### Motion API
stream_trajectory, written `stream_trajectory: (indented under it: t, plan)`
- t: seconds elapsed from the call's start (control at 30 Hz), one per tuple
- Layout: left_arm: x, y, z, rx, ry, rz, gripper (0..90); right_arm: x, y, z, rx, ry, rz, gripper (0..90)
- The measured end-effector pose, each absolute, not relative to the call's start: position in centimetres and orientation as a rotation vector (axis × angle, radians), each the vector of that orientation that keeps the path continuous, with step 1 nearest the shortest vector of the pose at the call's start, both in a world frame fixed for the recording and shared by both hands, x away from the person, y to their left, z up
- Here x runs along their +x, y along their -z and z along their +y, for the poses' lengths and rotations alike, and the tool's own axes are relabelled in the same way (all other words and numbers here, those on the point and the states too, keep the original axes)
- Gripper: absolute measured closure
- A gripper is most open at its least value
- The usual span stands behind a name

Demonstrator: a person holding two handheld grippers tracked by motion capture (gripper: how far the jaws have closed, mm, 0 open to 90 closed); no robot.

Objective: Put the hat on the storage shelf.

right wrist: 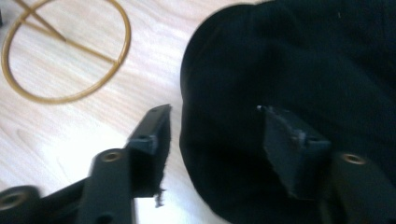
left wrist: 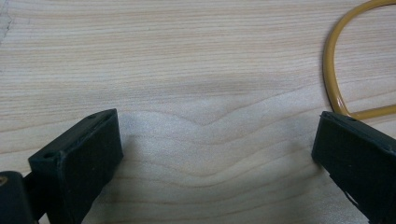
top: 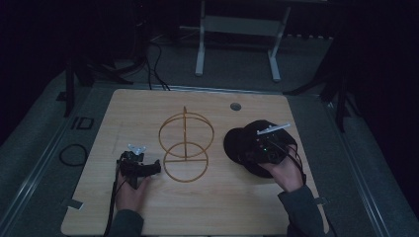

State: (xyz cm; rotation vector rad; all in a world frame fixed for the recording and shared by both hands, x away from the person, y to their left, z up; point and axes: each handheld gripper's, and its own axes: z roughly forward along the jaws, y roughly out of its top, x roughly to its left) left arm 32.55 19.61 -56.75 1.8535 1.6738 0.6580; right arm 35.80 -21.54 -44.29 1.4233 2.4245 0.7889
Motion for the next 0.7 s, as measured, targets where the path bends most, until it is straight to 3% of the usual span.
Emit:
stream_trajectory:
  t: [0.2, 0.7]
  plan:
    - [32.5, 56.7, 19.6, 1.856, -0.657, 1.673, 1.2, 37.7, 44.2, -20.3, 1.542, -0.774, 2.411, 50.2]
    - [32.5, 56.7, 19.6, 1.859, -0.657, 1.672, 1.2, 42.7, 45.7, -16.8, 1.675, -0.597, 2.435, 46.0]
